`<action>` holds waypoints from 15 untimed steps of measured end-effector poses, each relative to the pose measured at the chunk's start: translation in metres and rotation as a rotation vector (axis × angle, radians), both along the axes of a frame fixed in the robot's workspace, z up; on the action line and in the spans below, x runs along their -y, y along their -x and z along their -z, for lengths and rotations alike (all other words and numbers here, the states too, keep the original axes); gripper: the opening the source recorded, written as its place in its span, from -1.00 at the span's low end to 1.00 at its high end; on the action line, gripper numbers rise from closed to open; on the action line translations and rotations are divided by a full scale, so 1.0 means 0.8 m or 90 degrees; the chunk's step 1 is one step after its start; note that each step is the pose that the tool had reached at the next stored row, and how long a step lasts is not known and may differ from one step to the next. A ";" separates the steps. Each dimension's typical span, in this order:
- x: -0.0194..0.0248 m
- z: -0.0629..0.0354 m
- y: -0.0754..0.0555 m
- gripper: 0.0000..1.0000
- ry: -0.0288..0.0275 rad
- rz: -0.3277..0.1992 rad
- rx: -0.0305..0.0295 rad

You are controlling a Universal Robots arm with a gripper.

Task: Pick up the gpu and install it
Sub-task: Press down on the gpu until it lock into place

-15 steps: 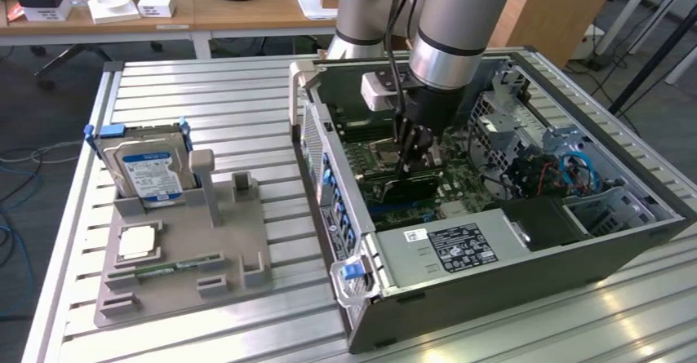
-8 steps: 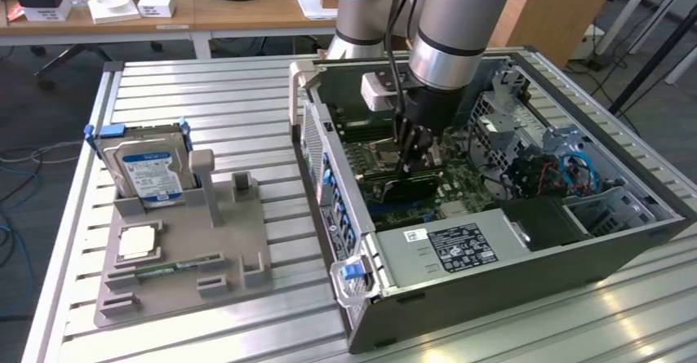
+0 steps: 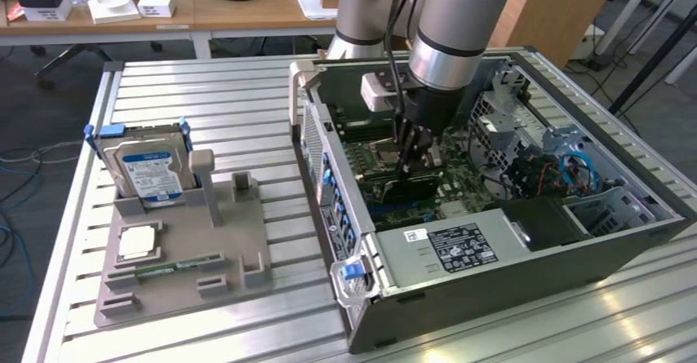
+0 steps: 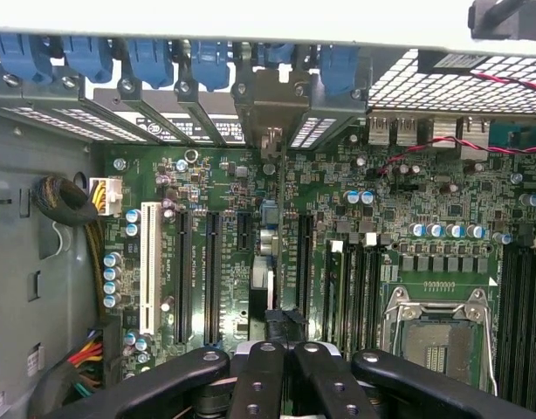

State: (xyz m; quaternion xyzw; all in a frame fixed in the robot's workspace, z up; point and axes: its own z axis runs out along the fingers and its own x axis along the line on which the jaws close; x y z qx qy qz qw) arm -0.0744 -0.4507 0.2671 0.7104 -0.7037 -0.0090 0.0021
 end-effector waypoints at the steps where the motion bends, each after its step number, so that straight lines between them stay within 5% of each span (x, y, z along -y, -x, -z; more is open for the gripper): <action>1: 0.0000 0.000 0.000 -0.80 0.0000 0.000 0.0000; 15: 0.0024 0.001 0.000 -0.80 -0.0004 0.000 -0.0001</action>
